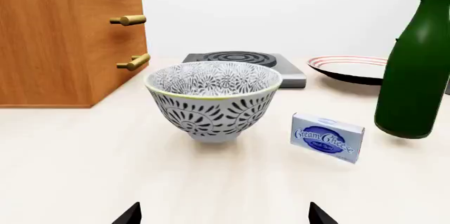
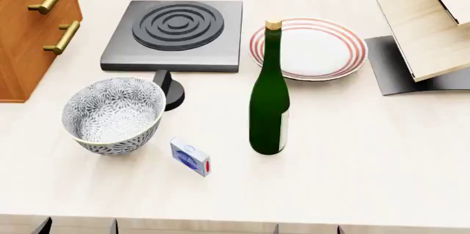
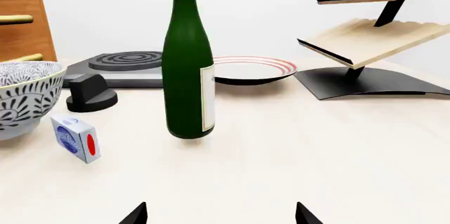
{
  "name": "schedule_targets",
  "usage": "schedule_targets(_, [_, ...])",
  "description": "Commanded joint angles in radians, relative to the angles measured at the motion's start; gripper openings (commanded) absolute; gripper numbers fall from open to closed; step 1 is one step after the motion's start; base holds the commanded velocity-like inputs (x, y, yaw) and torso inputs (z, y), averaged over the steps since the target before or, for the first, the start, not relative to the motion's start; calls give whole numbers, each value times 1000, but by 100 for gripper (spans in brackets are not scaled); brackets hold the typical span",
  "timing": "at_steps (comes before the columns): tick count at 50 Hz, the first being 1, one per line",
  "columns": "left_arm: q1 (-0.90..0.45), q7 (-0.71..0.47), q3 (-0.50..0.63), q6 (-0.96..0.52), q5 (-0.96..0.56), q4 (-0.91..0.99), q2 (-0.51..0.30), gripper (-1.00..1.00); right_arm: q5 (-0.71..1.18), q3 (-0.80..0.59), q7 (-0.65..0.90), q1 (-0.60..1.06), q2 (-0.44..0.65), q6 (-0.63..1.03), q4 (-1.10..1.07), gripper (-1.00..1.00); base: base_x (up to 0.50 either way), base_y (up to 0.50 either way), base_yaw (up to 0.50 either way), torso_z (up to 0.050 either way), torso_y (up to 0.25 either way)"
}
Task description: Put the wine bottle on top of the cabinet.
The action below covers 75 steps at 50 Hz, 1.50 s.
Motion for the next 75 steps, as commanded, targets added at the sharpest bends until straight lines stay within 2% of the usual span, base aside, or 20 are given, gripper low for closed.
schedule_targets(1, [4,-11,10,-8,-9,11,-9,100,56,-67,68,-3,56,4,-11,100,0,0,0,0,0])
schedule_targets(12, [-13,-68,52,-33,-39,-8,-44,100,80,-81,84,10,70,1,15,100,0,0,0,0,0])
schedule_targets(15, [-18,-94,69,-47,-8,-19,-53,100,84,-86,90,7,74,16,1,100,0,0,0,0,0])
schedule_targets(19, [-15,-95,51,-45,-61,-3,-53,100,88,-91,94,12,78,7,18,100,0,0,0,0,0])
schedule_targets(36, [-20,-125,94,-35,-60,-14,-79,100,86,-129,111,17,101,1,30,100,0,0,0,0,0])
schedule_targets(41, [-10,-136,133,-20,-14,11,-95,100,92,-132,121,5,108,8,-10,100,0,0,0,0,0])
schedule_targets(47, [14,-159,163,-47,39,101,-117,100,100,-124,141,-8,119,21,-76,100,0,0,0,0,0])
schedule_targets(51, [26,-156,159,-89,19,176,-122,100,104,-119,157,-15,122,31,-134,100,0,0,0,0,0])
schedule_targets(65, [19,-172,192,-286,55,515,-138,100,126,-120,197,-19,155,198,-461,100,0,0,0,0,0])
schedule_targets(75, [9,-176,209,-420,72,730,-144,100,155,-111,225,3,186,383,-735,100,0,0,0,0,0])
